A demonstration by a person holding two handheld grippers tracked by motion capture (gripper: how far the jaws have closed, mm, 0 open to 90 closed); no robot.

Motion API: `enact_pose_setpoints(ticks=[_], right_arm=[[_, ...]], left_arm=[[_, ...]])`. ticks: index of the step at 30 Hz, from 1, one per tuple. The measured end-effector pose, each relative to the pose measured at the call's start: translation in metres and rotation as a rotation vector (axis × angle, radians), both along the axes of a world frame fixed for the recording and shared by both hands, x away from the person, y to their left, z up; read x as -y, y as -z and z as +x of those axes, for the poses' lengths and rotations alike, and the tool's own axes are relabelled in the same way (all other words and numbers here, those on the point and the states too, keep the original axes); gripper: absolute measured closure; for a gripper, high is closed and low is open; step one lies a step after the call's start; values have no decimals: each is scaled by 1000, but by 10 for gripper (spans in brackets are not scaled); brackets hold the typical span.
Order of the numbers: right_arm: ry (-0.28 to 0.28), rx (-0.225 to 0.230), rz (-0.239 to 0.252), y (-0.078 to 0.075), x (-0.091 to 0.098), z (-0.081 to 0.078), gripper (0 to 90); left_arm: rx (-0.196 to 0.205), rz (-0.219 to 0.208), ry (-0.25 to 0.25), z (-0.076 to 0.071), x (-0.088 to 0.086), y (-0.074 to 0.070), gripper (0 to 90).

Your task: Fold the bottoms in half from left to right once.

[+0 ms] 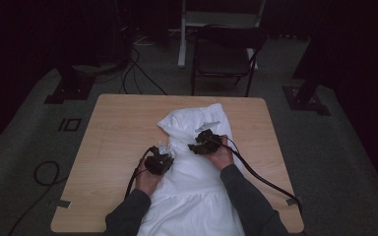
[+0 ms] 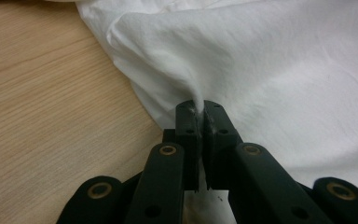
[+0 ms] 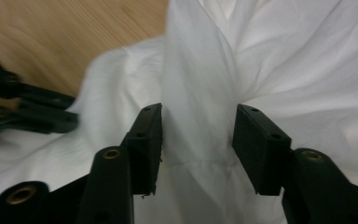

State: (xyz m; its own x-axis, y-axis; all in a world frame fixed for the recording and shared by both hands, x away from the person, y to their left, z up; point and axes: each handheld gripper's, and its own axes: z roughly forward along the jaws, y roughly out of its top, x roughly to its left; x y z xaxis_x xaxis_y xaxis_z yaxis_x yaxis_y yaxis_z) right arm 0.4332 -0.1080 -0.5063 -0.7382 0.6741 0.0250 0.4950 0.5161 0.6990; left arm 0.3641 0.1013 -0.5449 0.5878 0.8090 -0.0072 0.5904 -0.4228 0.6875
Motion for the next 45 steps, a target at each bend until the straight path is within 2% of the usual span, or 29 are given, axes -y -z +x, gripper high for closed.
enact_pose_setpoints(ticks=[2, 3, 5, 9, 12, 14, 16, 19, 20, 21, 22, 23, 24, 27, 30, 34, 37, 39, 43, 45], right_arm=[[0, -6, -23, 1, 2, 6, 793], [31, -10, -36, 0, 5, 9, 864], [70, 10, -33, -7, 15, 11, 877], [153, 85, 45, -30, 51, 5, 877], [209, 98, 114, -36, 84, 0, 877], [239, 84, 142, -29, 102, -2, 876], [269, 41, 153, -13, 115, -2, 870], [314, -26, 90, 17, 125, 0, 851], [321, -64, 77, 26, 127, 1, 826], [321, -64, 77, 26, 127, 1, 826], [318, -97, 51, 32, 128, 3, 803], [325, -90, 37, 34, 127, 3, 734], [331, -78, 43, 30, 127, 3, 686], [301, -13, 81, 10, 120, 4, 604], [232, 41, 94, -11, 100, 8, 580], [127, 78, 53, -23, 61, 13, 553], [65, 81, 22, -23, 33, 19, 545], [33, 87, -15, -18, 16, 24, 528], [36, 75, -46, -7, -1, 35, 495], [42, 55, -50, -1, -5, 42, 482]], left_arm=[[2, 3, 2, -1, 0, 0, 861], [4, 1, 3, -1, -1, 0, 861], [6, -6, 2, -3, -2, 1, 862], [8, -10, 7, -6, -4, 1, 861], [4, -28, 20, -10, -4, 1, 860], [7, -11, 40, -14, 1, 0, 861], [1, 1, 60, -16, 5, 0, 850], [-23, -3, 92, -17, 5, -1, 752], [-22, -4, 99, -17, 4, -3, 701], [-22, -4, 99, -17, 4, -3, 652], [-9, -17, 98, -17, 2, -5, 652], [-4, -33, 98, -16, 0, -8, 607], [-2, -57, 95, -14, -2, -11, 598], [9, -64, 89, -9, -3, -15, 566], [-2, -43, 87, -4, 2, -11, 558], [-20, -37, 88, -2, 8, -5, 550], [-31, -25, 87, -2, 9, -2, 552], [-32, -24, 85, -2, 8, -2, 554], [-37, -36, 84, -3, 8, 1, 567], [-35, -38, 83, -4, 8, 2, 573]])
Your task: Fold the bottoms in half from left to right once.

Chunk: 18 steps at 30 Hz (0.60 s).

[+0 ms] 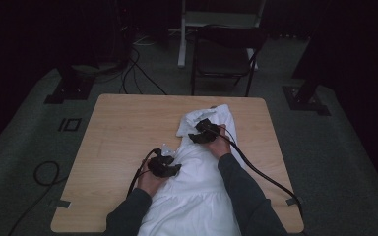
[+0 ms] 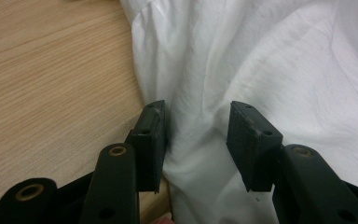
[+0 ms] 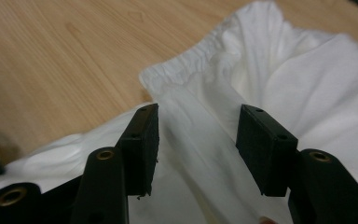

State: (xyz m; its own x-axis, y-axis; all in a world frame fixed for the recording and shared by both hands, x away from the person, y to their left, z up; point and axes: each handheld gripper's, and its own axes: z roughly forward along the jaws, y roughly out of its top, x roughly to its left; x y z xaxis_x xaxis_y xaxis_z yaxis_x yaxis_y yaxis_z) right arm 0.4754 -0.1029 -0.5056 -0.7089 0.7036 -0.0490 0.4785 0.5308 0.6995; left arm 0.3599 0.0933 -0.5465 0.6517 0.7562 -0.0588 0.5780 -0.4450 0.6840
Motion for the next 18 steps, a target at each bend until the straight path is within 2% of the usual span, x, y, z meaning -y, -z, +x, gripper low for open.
enact_pose_setpoints(ticks=[1, 2, 3, 4, 5, 6, 7, 8, 9, 10, 13, 14, 15, 17, 18], right_arm=[[3, -17, -9, 3, -1, 4, 491], [15, -33, -33, 7, -3, 7, 551], [15, -46, -54, 9, -3, 9, 670], [7, -63, -55, 9, -2, 11, 778], [3, -78, -41, 7, -1, 12, 849], [3, -78, -41, 7, -1, 12, 849], [0, -87, 1, 2, 2, 12, 866], [-14, -71, 107, -13, 9, 9, 871], [-10, -51, 151, -20, 13, 8, 873], [0, -32, 226, -29, 21, 7, 874], [106, -6, 502, -49, 61, 10, 873], [179, 11, 553, -50, 76, 11, 874], [245, 13, 567, -49, 90, 13, 874], [355, -6, 533, -40, 112, 17, 874], [391, -31, 518, -33, 121, 18, 874]], left_arm=[[3, -3, 0, 0, 0, 0, 578], [6, -5, 1, -1, 1, 1, 581], [8, -4, 3, -2, 1, 1, 584], [7, -6, 5, -3, 1, 1, 587], [9, -5, 5, -3, 1, 1, 587], [9, -5, 5, -3, 1, 1, 587], [13, -12, 3, -4, 1, 2, 587], [14, -13, 3, -4, 1, 2, 586], [14, -17, 2, -4, 1, 2, 584], [14, -19, 1, -5, 1, 2, 580], [17, -12, 1, -6, 1, 2, 564], [17, -12, 0, -6, 1, 2, 562], [18, -14, 0, -6, 1, 2, 558], [18, -19, 0, -7, 1, 3, 548], [19, -22, 1, -7, 1, 3, 545]])
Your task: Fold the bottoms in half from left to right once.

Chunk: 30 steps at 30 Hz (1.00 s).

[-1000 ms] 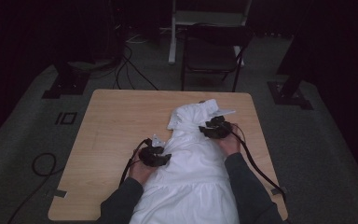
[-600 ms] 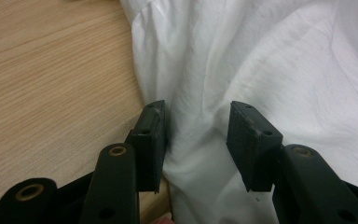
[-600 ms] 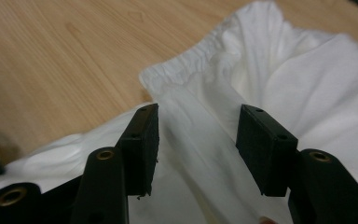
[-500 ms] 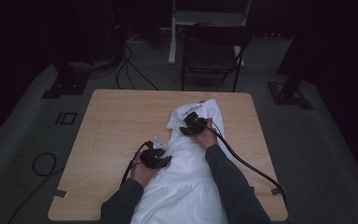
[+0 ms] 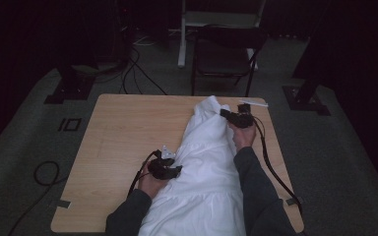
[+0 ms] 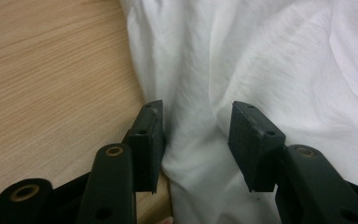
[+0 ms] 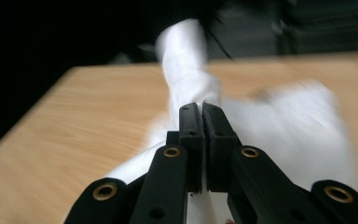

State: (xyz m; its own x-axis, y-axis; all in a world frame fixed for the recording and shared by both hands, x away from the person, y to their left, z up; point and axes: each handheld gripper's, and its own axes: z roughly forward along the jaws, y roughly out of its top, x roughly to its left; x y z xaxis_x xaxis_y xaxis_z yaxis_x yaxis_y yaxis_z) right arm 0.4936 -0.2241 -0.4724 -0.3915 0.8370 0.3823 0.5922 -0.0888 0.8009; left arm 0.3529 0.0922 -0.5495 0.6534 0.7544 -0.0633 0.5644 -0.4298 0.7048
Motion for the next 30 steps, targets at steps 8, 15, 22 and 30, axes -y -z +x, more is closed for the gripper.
enact_pose_setpoints(ticks=[8, 15, 22, 30], right_arm=[[92, -128, -81, 34, 32, -2, 611], [-8, -131, -72, 44, 25, -28, 561], [-85, -175, -46, 50, 20, -47, 534], [-164, -306, -164, 58, 7, -50, 890]], left_arm=[[-2, 1, 4, 0, 1, 0, 520], [-4, 1, -4, 0, 1, -1, 503], [-11, 9, -7, 2, 1, -1, 488], [5, 25, -4, 4, 1, -7, 483]])
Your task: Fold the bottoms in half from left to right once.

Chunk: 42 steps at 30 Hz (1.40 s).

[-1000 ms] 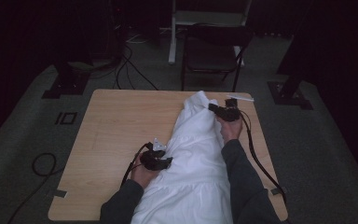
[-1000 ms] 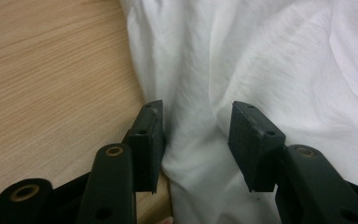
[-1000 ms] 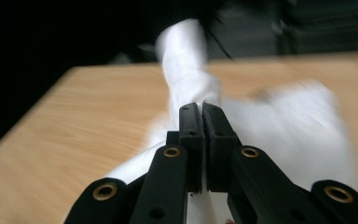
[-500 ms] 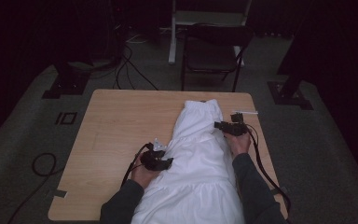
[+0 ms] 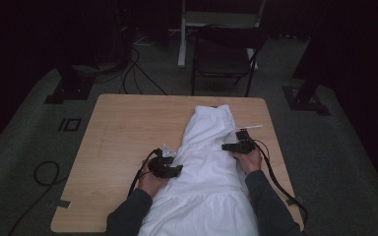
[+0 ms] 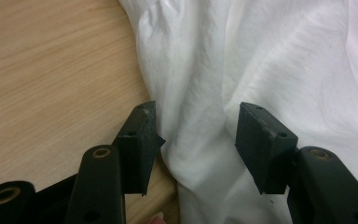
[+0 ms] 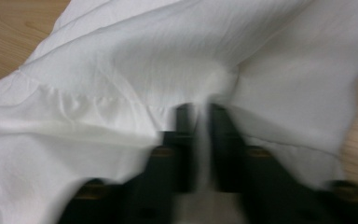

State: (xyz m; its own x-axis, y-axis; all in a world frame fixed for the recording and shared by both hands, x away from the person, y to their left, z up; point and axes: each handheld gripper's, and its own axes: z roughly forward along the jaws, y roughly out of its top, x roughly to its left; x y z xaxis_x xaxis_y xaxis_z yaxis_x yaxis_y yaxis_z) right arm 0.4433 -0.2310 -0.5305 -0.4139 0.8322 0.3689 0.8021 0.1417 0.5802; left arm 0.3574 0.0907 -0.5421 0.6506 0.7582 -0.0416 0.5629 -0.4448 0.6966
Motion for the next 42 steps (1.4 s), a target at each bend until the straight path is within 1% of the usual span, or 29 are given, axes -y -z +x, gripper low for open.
enact_pose_setpoints(ticks=[2, 3, 4, 6, 7, 8, 9, 10, 11, 12, 13, 15, 16, 17, 19, 20, 22, 23, 24, 27, 29, 30, 33, 34, 35, 37, 38, 40, 42], right_arm=[[6, 37, 9, -11, 4, -3, 895], [10, 72, 0, -21, 8, -6, 895], [13, 93, 4, -28, 10, -9, 895], [20, 162, 12, -50, 18, -16, 895], [32, 207, 6, -64, 24, -23, 895], [41, 228, -4, -70, 28, -28, 894], [44, 234, -23, -72, 32, -30, 894], [51, 220, -47, -70, 35, -32, 893], [55, 194, -89, -63, 37, -32, 892], [55, 194, -89, -63, 37, -32, 892], [61, 119, -171, -39, 39, -29, 888], [56, 52, -200, -19, 41, -25, 870], [51, 21, -207, -11, 42, -22, 839], [57, 13, -206, -6, 43, -20, 787], [87, 49, -194, -10, 44, -18, 702], [102, 88, -169, -17, 46, -16, 679], [105, 144, -158, -26, 45, -8, 651], [105, 175, -150, -30, 44, -2, 639], [113, 194, -140, -33, 42, 5, 638], [125, 216, -112, -32, 35, 31, 608], [129, 206, -102, -26, 29, 48, 588], [129, 206, -102, -26, 29, 48, 588], [131, 165, -99, -10, 15, 74, 538], [133, 155, -96, -8, 13, 78, 535], [146, 133, -114, -3, 10, 84, 577], [140, 98, -144, 1, 7, 90, 816], [131, 101, -169, -1, 5, 92, 882], [122, 130, -203, -14, 5, 95, 892], [112, 196, -241, -34, 6, 97, 892]], left_arm=[[8, -9, -2, 1, 0, -4, 482], [10, -13, -3, 1, 0, -5, 482], [12, -15, -1, 1, 1, -7, 481], [16, -15, 3, 1, 1, -8, 480], [14, -9, 15, 0, 5, -9, 478], [10, -9, 19, 0, 7, -8, 477], [9, 2, 26, -1, 9, -7, 476], [6, 12, 31, -1, 11, -5, 476], [-2, 24, 35, -2, 13, -3, 476], [-2, 24, 35, -2, 13, -3, 476], [-13, 42, 42, -1, 15, -1, 477], [-17, 46, 44, -1, 15, -1, 476], [-18, 53, 48, 0, 15, -2, 475], [-16, 58, 50, 0, 14, -3, 474], [-15, 62, 54, 1, 13, -4, 468], [-10, 54, 52, 3, 11, -8, 468], [-4, 40, 44, 5, 10, -13, 468], [-1, 36, 42, 6, 10, -14, 468], [1, 36, 42, 6, 12, -14, 469], [-5, 51, 60, 6, 18, -12, 469], [-10, 62, 64, 7, 22, -8, 469], [-10, 62, 64, 7, 22, -8, 469], [-13, 55, 65, 7, 24, -5, 469], [-13, 53, 64, 7, 23, -5, 469], [-13, 53, 64, 7, 23, -5, 469], [-13, 53, 63, 7, 23, -5, 469], [-14, 53, 64, 6, 23, -5, 469], [-9, 55, 65, 6, 23, -4, 469], [-15, 55, 64, 6, 24, -4, 469]])
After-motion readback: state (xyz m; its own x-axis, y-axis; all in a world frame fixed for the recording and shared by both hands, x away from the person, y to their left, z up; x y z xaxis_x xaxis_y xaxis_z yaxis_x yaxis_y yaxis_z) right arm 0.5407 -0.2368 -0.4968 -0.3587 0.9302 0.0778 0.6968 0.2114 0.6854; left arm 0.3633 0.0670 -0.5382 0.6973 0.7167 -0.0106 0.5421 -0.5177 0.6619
